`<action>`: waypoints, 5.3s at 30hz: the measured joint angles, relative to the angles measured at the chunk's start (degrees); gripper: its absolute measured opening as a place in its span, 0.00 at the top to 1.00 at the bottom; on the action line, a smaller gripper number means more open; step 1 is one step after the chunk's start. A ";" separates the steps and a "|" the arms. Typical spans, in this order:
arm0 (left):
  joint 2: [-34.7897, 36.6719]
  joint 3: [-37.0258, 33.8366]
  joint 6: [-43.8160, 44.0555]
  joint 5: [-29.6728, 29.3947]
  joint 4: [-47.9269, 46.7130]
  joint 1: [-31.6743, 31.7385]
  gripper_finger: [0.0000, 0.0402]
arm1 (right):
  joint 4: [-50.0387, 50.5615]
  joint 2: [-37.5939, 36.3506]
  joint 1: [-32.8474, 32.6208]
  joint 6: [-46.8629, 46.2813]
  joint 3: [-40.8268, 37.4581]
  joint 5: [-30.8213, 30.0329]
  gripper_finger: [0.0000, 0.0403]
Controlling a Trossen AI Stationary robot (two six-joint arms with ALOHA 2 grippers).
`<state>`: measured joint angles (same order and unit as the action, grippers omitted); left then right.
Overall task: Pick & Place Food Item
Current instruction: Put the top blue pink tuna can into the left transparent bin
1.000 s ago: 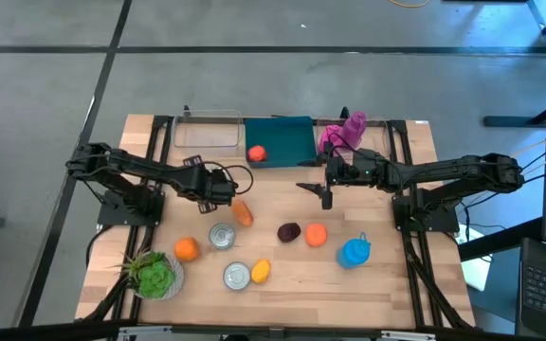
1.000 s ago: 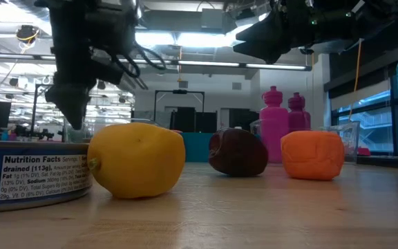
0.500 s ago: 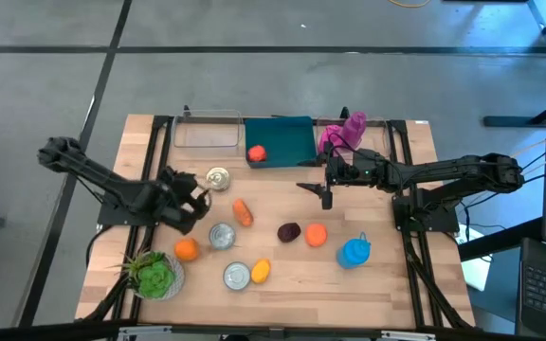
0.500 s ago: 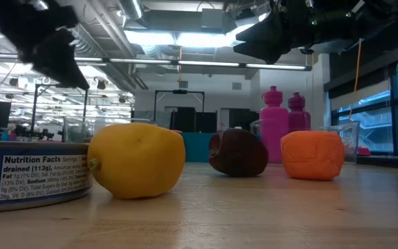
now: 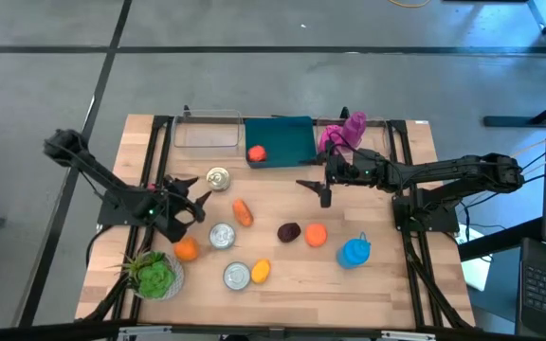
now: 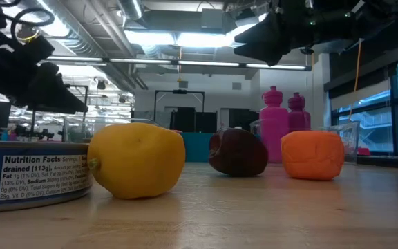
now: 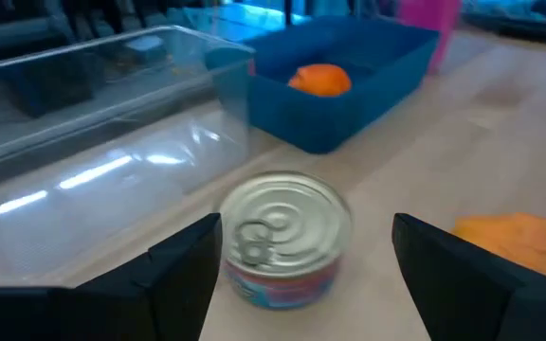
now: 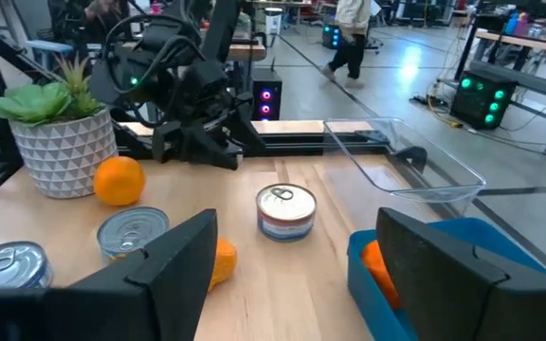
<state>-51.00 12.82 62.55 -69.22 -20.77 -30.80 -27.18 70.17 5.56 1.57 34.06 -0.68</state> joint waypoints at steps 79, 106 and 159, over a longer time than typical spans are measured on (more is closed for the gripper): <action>-23.85 -0.32 -12.46 13.85 23.16 16.49 0.02 | -3.71 6.64 0.02 -1.12 -0.02 -1.43 0.28; -38.69 -0.31 -36.07 27.94 57.40 31.03 0.11 | -3.65 6.64 0.02 -1.12 -0.02 -1.23 0.28; -38.91 -0.35 -36.38 20.37 59.70 31.07 0.48 | -3.63 6.64 0.02 -1.10 -0.02 -1.25 0.28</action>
<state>-89.91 12.47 26.17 -48.85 38.93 0.27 -30.81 76.82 5.58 0.47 34.04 -1.93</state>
